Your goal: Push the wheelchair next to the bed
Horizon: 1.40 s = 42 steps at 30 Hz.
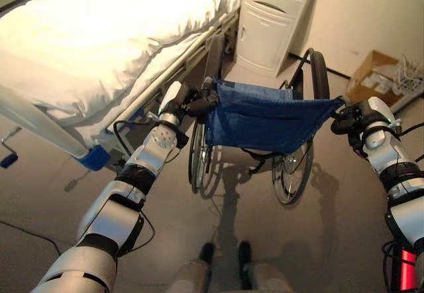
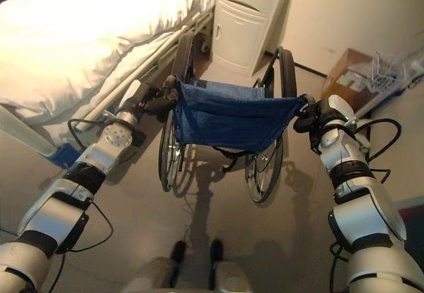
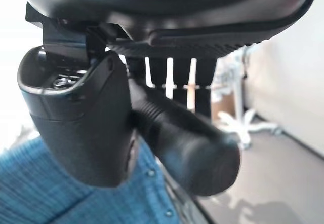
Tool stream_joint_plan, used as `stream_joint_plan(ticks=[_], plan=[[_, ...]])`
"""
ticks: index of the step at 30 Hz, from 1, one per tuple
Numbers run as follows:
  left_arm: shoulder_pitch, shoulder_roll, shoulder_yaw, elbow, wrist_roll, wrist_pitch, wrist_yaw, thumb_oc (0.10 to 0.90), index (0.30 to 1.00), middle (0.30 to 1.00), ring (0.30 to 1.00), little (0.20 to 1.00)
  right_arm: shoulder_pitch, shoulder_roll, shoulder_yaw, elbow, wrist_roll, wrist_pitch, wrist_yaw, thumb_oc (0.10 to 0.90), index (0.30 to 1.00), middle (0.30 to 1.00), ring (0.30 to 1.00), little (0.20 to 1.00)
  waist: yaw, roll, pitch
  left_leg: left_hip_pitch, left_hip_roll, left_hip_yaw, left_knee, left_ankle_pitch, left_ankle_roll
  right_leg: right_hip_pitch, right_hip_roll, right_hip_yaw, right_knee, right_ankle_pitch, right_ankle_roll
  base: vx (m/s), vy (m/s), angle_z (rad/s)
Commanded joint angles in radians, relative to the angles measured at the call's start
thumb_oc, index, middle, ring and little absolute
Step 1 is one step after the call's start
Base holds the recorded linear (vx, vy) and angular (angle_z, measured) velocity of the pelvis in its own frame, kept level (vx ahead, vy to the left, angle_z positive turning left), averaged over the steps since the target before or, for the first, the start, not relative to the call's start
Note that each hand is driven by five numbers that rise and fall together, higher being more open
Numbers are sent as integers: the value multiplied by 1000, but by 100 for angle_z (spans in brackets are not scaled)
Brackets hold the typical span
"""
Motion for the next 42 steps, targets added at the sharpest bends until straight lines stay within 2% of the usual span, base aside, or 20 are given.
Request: stream_joint_plan(ticks=[1,7,12,19,30,32,33,34,35,36,39,42], plan=[[137,33,-155,23,86,50,-28,400,300,300,300,300,-73,151,147,-112,-100,-160,84,400,300,300,300,300,72,-66,-3,145,93,96,-66,-49,-11,-111,-87,-10,16,61,45,223,-100,43],[67,20,-181,66,64,49,31,400,300,300,300,300,-79,169,136,-71,-83,-138,44,400,300,300,300,300,25,-31,0,171,139,163,-143,4,-47,-93,-76,-69,9,32,20,166,-76,42],[29,39,-169,90,47,32,103,400,300,300,300,300,-78,198,116,-44,-69,-119,26,400,300,300,300,300,3,-18,-1,203,144,173,-186,13,-57,-92,-65,-59,-11,38,18,100,-10,18],[-21,52,-151,128,25,32,154,400,300,300,300,300,-68,247,79,-21,14,-36,-1,400,300,300,300,300,-27,-12,-4,234,148,195,-210,16,-62,-87,-48,-26,-39,54,19,96,8,5],[-122,79,-170,152,-43,51,180,400,300,300,300,300,-133,246,91,-19,38,-65,-21,400,300,300,300,300,-55,3,25,225,147,215,-204,8,-58,-131,-42,-6,-12,50,17,23,32,-6],[-135,80,-169,151,-61,39,187,400,300,300,300,300,-150,242,92,-19,55,-66,-30,400,300,300,300,300,-56,6,31,219,146,215,-203,7,-60,-139,-43,-8,-10,48,14,-23,13,1],[-142,81,-169,143,-88,32,198,400,300,300,300,300,-162,239,93,-21,75,-90,-47,400,300,300,300,300,-55,10,34,215,147,216,-205,7,-63,-145,-44,-12,-9,46,12,-57,30,3],[-146,83,-167,142,-112,22,201,483,425,425,425,425,-168,237,90,-22,85,-100,-60,800,900,900,900,900,-55,11,34,214,145,215,-206,6,-63,-148,-44,-15,-8,45,9,-54,33,4],[-144,81,-164,141,-116,14,204,604,606,606,606,606,-166,236,87,-27,87,-102,-66,800,900,900,900,900,-56,12,34,213,145,215,-205,5,-64,-148,-44,-15,-8,44,9,-33,33,6],[-131,77,-156,138,-103,-12,209,800,900,900,900,900,-156,235,79,-42,98,-114,-80,800,900,900,900,900,-57,13,34,213,144,214,-203,4,-65,-147,-44,-17,-8,43,6,-13,35,3],[-75,69,-144,119,-98,-78,247,800,900,900,900,900,-108,236,62,-85,115,-115,-94,800,900,900,900,900,-55,9,28,224,138,207,-200,-3,-64,-132,-45,-16,-12,43,5,25,48,-11],[-22,60,-127,98,-113,-113,287,800,900,900,900,900,-53,232,46,-116,111,-124,-95,800,900,900,900,900,-58,3,15,240,139,210,-191,-9,-62,-110,-45,-9,-15,43,5,60,53,-7]])
